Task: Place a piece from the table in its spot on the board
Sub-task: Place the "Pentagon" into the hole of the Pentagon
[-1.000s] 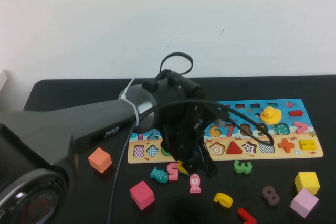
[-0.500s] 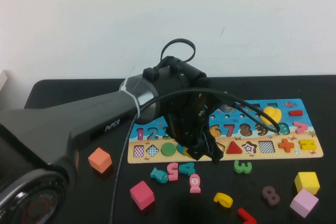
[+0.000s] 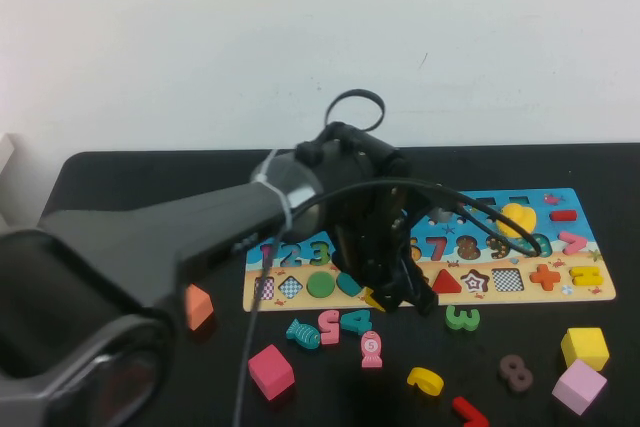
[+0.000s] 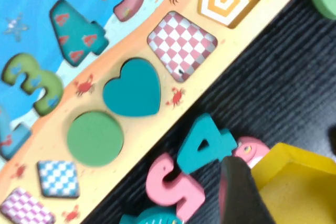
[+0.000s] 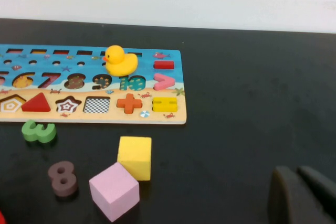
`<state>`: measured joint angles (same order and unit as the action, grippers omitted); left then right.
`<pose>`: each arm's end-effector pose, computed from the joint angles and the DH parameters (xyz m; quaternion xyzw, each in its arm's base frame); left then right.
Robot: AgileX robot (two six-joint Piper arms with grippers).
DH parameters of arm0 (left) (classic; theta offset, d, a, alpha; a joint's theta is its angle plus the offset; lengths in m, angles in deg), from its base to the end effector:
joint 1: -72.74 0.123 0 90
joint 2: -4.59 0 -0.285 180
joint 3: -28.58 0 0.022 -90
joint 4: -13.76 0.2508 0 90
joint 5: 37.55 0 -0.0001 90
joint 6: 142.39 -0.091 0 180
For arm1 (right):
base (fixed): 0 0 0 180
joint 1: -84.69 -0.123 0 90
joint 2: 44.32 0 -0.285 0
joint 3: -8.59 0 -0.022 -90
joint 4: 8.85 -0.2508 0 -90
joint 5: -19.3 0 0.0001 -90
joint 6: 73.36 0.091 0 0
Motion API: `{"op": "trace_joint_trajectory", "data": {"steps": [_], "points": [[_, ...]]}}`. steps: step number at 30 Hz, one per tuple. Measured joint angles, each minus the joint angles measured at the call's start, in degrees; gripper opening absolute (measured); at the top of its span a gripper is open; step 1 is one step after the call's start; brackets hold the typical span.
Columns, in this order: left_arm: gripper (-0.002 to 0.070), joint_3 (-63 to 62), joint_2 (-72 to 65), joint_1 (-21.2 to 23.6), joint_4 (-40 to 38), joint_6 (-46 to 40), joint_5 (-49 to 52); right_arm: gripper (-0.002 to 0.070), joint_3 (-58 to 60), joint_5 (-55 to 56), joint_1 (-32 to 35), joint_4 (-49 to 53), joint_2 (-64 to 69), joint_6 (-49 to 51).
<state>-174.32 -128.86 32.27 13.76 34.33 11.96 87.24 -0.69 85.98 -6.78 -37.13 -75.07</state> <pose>0.3572 -0.3047 0.1769 0.3670 0.9140 -0.0552 0.1641 0.0533 -0.0023 0.1739 -0.0127 0.7976 -0.0309 0.6023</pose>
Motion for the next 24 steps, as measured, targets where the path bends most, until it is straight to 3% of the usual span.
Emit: {"op": "trace_joint_trajectory", "data": {"steps": [16,24], "points": [[0.0308,-36.8,-22.0,0.0,-1.5,0.0,16.4,0.0019,0.0,0.0,0.0,0.0,0.0,0.0],[0.0308,-44.6,-28.4,0.0,-2.1,0.7,19.3,0.0019,0.0,0.0,0.0,0.0,0.0,0.0]]}}
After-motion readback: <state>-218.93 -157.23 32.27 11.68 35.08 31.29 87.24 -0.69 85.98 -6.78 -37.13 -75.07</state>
